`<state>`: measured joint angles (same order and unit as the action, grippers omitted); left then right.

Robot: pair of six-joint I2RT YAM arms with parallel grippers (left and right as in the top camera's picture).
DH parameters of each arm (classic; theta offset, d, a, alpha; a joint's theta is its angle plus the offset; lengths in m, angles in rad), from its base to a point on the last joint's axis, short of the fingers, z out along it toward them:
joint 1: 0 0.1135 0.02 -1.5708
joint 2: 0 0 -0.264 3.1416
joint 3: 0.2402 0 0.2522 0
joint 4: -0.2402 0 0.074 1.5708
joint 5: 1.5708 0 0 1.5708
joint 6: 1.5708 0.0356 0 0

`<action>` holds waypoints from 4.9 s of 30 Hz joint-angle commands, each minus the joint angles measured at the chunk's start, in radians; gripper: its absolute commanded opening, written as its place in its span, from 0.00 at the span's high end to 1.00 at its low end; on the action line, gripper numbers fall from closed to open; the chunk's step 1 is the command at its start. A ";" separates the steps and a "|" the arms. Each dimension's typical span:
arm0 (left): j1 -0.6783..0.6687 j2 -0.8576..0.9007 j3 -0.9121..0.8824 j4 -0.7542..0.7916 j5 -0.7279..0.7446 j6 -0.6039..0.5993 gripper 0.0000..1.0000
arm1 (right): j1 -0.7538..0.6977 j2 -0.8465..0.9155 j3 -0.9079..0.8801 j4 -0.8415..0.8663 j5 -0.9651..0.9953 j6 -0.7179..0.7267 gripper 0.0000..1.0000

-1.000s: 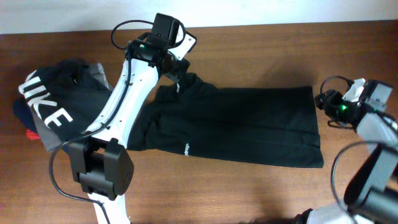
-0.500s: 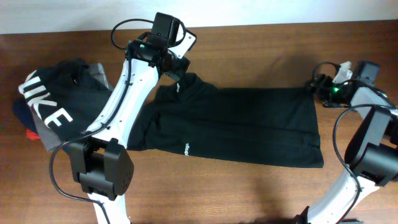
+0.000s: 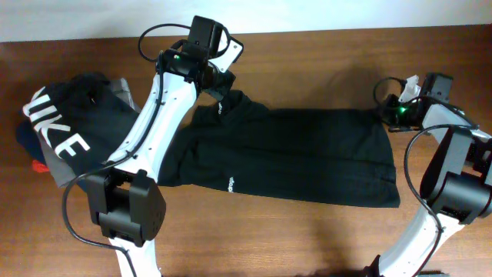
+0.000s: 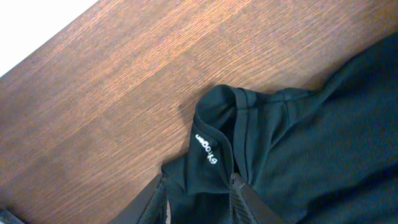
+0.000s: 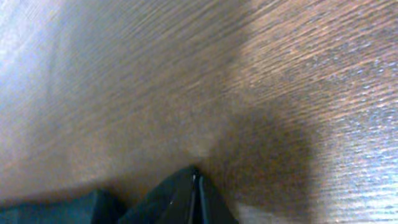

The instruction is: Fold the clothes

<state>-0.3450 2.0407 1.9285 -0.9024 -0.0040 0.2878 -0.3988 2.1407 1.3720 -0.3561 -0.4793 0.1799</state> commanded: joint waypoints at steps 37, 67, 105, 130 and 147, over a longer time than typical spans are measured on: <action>0.002 0.328 0.194 -0.032 -0.159 -0.068 1.00 | -0.019 -0.256 0.008 -0.192 0.051 -0.043 0.96; 0.024 0.464 0.274 -0.106 0.091 -0.119 0.45 | -0.032 -0.360 0.008 -0.295 0.073 -0.053 0.96; 0.033 0.615 0.553 -0.283 0.135 -0.319 0.57 | -0.034 -0.360 0.008 -0.303 0.072 -0.053 0.96; 0.060 0.501 0.727 -0.615 -0.154 -0.318 1.00 | -0.035 -0.361 0.008 -0.323 0.073 -0.053 0.96; 0.055 0.365 0.726 -0.786 -0.097 -0.309 1.00 | -0.035 -0.431 0.008 -0.528 0.100 -0.105 0.96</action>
<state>-0.2913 2.4763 2.6457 -1.6852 -0.1387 -0.0273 -0.4358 1.7805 1.3724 -0.8467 -0.4133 0.0948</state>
